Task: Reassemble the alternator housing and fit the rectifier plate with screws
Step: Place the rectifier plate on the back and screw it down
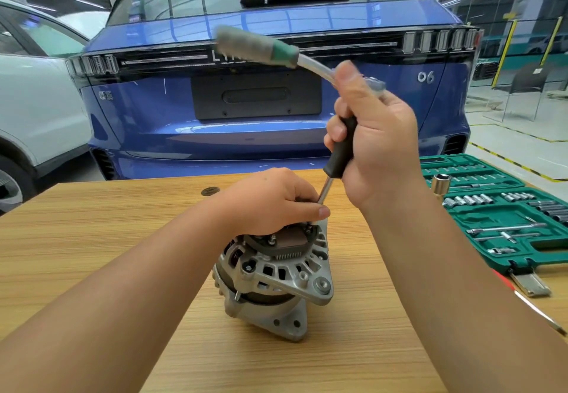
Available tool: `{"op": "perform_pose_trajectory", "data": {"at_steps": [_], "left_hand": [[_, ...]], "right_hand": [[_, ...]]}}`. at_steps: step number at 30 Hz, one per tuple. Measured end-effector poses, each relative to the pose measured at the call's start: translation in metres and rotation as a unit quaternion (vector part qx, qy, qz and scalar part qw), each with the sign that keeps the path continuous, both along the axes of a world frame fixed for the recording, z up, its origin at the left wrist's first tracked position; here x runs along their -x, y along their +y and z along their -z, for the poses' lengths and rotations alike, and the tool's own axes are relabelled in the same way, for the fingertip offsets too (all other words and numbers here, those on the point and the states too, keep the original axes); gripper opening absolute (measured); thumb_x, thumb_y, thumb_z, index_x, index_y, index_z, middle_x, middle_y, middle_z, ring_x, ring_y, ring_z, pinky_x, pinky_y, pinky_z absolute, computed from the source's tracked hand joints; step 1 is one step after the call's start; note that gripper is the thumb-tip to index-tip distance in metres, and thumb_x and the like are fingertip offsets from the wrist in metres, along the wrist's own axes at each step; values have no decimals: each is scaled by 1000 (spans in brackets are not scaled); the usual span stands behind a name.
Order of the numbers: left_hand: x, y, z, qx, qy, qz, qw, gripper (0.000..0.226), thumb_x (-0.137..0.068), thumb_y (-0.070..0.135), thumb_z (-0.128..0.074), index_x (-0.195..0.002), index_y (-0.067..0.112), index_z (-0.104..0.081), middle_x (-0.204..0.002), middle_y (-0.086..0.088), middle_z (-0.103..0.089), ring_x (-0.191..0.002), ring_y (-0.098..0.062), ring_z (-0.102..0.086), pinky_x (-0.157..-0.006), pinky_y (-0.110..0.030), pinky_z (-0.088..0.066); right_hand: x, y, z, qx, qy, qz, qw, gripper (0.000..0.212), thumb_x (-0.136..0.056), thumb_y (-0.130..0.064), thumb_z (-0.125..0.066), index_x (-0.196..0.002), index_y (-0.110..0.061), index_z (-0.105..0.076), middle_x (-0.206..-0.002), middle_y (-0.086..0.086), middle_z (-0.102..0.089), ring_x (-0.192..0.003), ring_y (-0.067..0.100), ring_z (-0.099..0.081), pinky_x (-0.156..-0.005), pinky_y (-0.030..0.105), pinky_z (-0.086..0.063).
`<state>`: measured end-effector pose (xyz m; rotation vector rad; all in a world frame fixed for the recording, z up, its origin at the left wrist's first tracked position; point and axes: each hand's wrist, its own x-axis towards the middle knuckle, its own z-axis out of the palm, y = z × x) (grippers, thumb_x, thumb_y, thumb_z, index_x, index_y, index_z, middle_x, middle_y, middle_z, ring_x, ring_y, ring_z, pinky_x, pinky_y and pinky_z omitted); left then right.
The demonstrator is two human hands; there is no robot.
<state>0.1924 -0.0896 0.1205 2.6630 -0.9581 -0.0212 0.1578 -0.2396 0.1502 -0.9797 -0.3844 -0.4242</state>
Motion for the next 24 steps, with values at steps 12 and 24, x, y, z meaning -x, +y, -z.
{"op": "perform_pose_trajectory", "data": {"at_steps": [12,24], "left_hand": [[-6,3,4,-1,-22,-6,1000,39,-93,66,-53,-82,28,-57,-66,16,-53,-55,0,-49,-50,-24,-34],[-5,5,3,9,3,-14,1000,34,-91,65,-56,-80,33,-61,-73,10,-60,-57,1,-52,-55,-24,-38]], "right_hand": [[-2,3,6,37,-119,-4,992,32,-98,-5,-52,-120,-28,-57,-83,2,-57,-64,15,-51,-57,30,-43],[-1,-8,5,-17,-80,-207,975,40,-102,-43,-35,-128,-21,-56,-92,5,-62,-73,21,-51,-68,33,-39]]}}
